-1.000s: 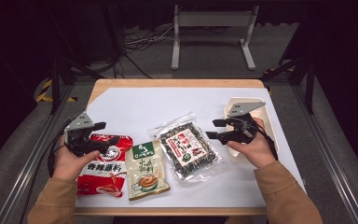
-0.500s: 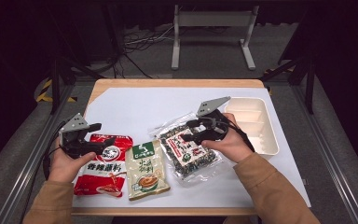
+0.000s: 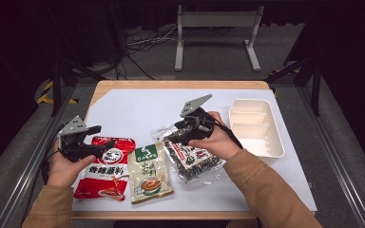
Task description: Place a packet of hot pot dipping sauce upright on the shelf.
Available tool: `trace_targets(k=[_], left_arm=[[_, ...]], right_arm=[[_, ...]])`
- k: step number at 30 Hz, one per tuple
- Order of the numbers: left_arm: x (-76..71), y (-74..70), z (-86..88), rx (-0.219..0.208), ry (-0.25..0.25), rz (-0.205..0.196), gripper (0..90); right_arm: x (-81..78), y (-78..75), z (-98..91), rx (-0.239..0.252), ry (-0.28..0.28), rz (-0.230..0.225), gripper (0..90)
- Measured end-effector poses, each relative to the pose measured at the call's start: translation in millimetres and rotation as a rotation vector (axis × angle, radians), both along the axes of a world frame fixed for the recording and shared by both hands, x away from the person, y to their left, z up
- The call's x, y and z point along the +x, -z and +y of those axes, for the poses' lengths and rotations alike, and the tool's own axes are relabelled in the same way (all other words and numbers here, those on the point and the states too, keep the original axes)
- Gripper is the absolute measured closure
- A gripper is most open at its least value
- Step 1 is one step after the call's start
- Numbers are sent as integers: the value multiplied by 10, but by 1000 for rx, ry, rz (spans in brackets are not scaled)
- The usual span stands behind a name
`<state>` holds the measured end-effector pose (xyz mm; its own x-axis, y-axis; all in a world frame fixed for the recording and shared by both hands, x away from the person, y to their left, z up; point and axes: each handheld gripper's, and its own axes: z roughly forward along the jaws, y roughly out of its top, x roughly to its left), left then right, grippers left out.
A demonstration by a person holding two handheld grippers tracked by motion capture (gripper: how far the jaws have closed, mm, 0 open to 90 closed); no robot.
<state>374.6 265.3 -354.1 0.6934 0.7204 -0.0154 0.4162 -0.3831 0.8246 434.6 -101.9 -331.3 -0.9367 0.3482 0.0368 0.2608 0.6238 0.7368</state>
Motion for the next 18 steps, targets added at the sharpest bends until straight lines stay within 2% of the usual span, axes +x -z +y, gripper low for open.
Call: trace_targets(k=[8,12,18], left_arm=[[-5,-5,2,-7,0,2,222],[-12,-13,8,-6,10,-5,224],[-12,-14,9,-4,8,-5,224]], right_arm=[[76,32,166,-13,-11,6,401],[129,85,257,-4,-23,26,391],[202,183,382,-26,-33,41,369]])
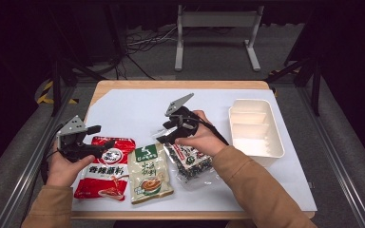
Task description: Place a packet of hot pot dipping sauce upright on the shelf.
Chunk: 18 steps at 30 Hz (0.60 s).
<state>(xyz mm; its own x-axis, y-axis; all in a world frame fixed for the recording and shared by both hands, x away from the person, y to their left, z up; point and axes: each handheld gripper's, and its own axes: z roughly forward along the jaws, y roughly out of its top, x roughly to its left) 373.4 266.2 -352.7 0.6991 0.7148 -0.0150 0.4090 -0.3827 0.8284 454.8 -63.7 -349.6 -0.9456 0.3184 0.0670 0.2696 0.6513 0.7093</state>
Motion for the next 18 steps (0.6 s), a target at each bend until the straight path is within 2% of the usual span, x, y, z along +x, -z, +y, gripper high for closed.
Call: trace_targets(k=[12,18], left_arm=[[4,7,-3,0,0,3,224],[2,11,1,-1,-4,4,224]], right_arm=[[79,231,188,-66,-24,27,335],[130,364,266,-102,-30,58,332]])
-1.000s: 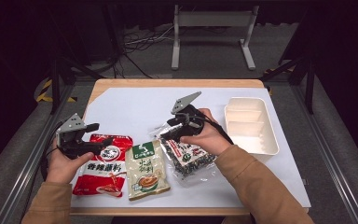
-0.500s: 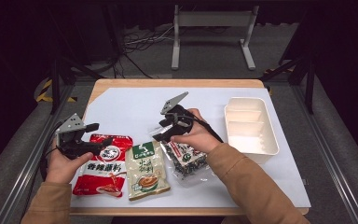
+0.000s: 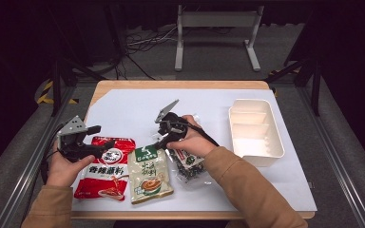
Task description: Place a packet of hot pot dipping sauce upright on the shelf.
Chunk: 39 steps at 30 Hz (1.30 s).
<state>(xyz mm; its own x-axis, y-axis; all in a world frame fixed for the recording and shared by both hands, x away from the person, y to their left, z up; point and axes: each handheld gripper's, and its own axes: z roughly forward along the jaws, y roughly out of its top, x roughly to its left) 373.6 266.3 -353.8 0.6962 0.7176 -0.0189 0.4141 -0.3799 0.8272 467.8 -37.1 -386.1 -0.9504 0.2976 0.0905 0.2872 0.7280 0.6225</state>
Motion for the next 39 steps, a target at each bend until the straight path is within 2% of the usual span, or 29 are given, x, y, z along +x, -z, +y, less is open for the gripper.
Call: trace_targets(k=[8,13,18,29,31,34,35,37,39], left_arm=[[1,1,-1,-1,0,0,224],[1,2,5,4,5,0,223],[-11,2,11,3,-1,-2,223],[-36,-1,40,2,-8,3,223],[-34,1,35,1,-7,4,223],[-30,0,34,2,-6,2,223],[-28,-1,33,0,-6,1,223],[-26,0,31,-1,-5,-1,223],[-23,3,24,1,-7,1,223]], right_arm=[[13,107,62,-32,-6,23,329],[28,171,90,-38,-7,61,315],[23,223,124,-57,-23,72,315],[14,283,177,-55,-59,106,330],[-4,277,179,-63,-67,125,362],[-9,263,175,-64,-72,120,388],[-19,238,167,-61,-79,110,433],[-24,227,162,-59,-87,105,451],[-38,203,155,-61,-91,107,508]])
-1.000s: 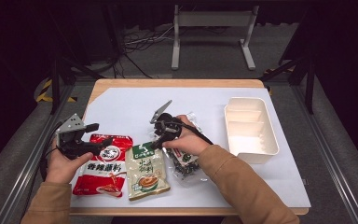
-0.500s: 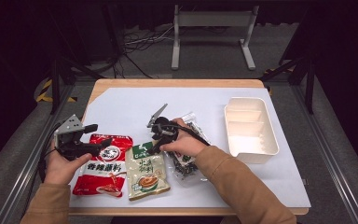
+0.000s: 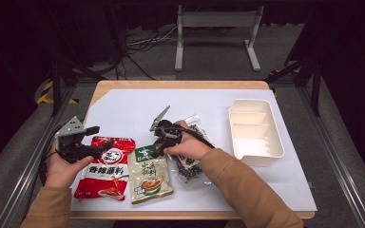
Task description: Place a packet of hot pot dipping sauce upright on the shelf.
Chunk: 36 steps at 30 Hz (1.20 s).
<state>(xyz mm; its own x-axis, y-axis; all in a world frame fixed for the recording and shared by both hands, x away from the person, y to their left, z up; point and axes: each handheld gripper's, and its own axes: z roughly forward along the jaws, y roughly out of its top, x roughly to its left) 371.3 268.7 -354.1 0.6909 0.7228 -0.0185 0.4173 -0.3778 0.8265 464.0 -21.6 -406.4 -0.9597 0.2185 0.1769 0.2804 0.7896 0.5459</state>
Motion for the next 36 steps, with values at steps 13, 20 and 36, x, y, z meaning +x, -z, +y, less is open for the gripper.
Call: trace_targets(k=[13,20,36], left_arm=[[9,4,-11,7,3,-4,223],[7,2,-8,7,3,-5,223],[-2,0,-7,-1,-2,-1,223]], right_arm=[[-62,-3,-3,-76,-83,-16,731],[-88,39,38,-118,-97,-46,792],[-126,62,87,-166,-105,-71,900]])
